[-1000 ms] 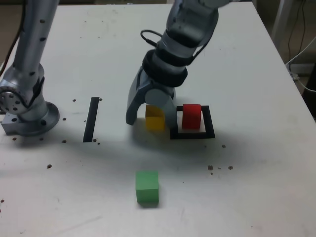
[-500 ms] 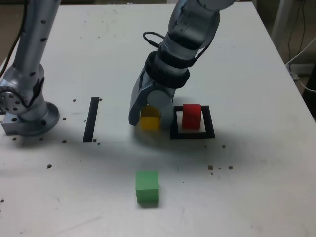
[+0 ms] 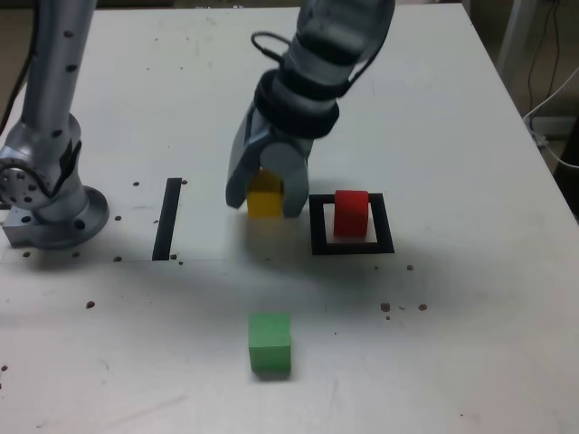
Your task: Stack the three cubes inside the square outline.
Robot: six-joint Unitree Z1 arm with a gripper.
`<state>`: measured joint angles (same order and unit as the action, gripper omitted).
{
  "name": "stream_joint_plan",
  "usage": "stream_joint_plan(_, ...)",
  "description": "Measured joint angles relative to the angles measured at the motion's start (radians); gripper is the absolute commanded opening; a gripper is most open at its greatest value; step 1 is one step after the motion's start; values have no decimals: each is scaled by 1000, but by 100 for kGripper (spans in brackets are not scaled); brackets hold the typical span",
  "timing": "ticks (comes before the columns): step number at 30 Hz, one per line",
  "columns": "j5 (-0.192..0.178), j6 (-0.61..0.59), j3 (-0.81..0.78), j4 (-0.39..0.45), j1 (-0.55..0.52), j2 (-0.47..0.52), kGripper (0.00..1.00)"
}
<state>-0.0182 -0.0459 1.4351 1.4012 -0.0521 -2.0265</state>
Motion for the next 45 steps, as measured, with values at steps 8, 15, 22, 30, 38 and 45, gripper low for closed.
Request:
stream_joint_plan(8,-22,1,165,110,0,6,30)
stream_joint_plan(15,-21,8,274,147,-1,-36,30)
stream_joint_plan(22,-14,10,373,154,-11,-79,30)
stream_joint_plan(30,0,10,415,156,-26,-119,29)
stream_joint_plan(38,1,11,430,156,-31,-144,29)
stream_joint_plan(45,3,12,437,155,-31,-163,29)
